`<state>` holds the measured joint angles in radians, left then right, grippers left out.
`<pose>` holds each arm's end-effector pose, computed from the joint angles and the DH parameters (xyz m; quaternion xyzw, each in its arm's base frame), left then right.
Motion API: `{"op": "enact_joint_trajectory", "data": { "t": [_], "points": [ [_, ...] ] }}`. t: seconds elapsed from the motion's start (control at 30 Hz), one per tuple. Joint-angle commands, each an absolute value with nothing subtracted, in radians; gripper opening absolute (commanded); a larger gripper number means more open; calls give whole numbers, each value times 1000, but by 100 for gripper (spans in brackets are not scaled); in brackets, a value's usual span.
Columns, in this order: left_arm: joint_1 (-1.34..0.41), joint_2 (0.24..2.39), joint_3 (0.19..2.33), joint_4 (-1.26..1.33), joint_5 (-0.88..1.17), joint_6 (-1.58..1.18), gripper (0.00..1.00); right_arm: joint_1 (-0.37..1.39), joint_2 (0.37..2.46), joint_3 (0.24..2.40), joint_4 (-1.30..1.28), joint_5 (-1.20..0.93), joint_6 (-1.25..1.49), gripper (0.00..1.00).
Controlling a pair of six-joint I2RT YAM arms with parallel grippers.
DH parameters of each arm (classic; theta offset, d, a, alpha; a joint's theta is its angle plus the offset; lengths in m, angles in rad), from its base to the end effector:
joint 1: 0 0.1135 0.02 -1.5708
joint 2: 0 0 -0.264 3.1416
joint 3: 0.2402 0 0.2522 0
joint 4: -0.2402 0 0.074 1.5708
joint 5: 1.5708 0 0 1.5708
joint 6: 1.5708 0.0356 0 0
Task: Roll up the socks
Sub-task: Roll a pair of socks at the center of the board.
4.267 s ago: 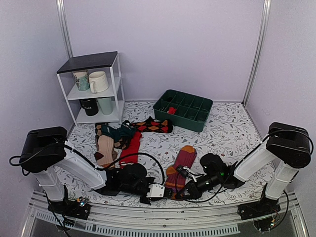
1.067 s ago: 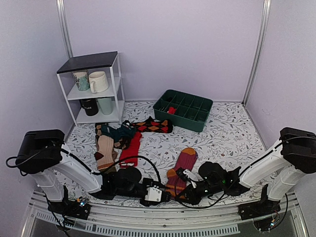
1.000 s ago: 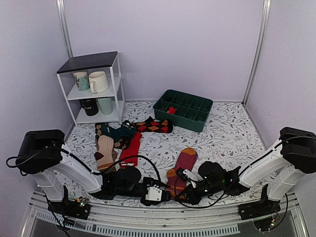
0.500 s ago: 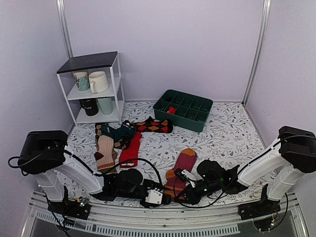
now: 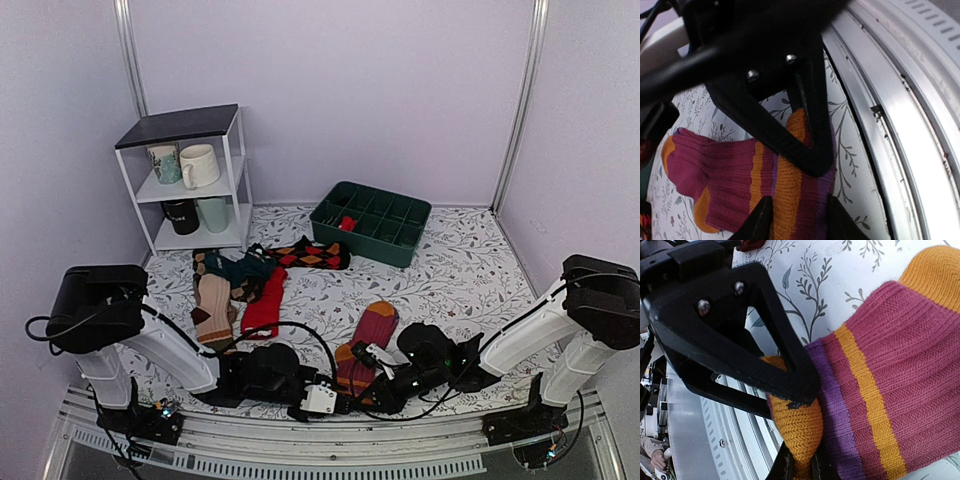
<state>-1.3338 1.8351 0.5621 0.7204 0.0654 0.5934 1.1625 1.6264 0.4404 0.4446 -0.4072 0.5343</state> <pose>0.0709 -0.3033 0.0943 0.7258 0.4849 -0.2029 0.4438 0.0907 0.2451 0.1005 -0.3544 0.8273 0.4184 0.1221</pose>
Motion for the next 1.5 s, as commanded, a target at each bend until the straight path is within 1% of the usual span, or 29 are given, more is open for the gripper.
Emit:
{"op": "enact_joint_trajectory", "data": {
  "t": [0.0,0.13,0.27,0.3,0.4,0.5,0.57,0.63,0.7,0.77,0.8,0.87,0.97,1.1,1.2,1.47],
  "points": [
    [-1349,1853,584,661,72,578,28,1165,1690,405,235,-406,528,6],
    [-1349,1853,589,648,90,559,0,1165,1691,404,236,-405,529,6],
    [-1347,1841,587,618,118,512,0,1164,1686,403,235,-388,535,10],
    [-1345,1837,586,608,130,493,0,1164,1677,403,234,-374,537,14],
    [-1331,1839,597,551,183,433,0,1164,1611,401,235,-270,524,32],
    [-1311,1841,618,469,229,367,0,1163,1460,372,269,-115,472,41],
    [-1286,1832,629,408,267,320,0,1164,1342,310,361,-30,408,47],
    [-1258,1821,638,342,324,256,0,1168,1228,222,500,22,341,49],
    [-1233,1823,643,296,377,208,0,1170,1144,111,691,48,272,52],
    [-1215,1839,648,264,406,176,0,1177,1118,29,836,50,209,53],
    [-1210,1850,652,252,414,165,0,1187,1127,12,866,47,162,53],
    [-1198,1875,666,224,428,147,0,1239,1171,27,858,77,93,53],
    [-1189,1904,680,198,448,135,0,1355,1281,109,799,150,-14,53],
    [-1180,1920,686,189,467,132,0,1477,1429,206,732,271,-78,54],
    [-1175,1926,692,180,475,137,0,1495,1475,230,740,306,-110,54],
    [-1171,1930,690,183,479,138,0,1494,1520,250,729,281,-133,54]
  ]
}}
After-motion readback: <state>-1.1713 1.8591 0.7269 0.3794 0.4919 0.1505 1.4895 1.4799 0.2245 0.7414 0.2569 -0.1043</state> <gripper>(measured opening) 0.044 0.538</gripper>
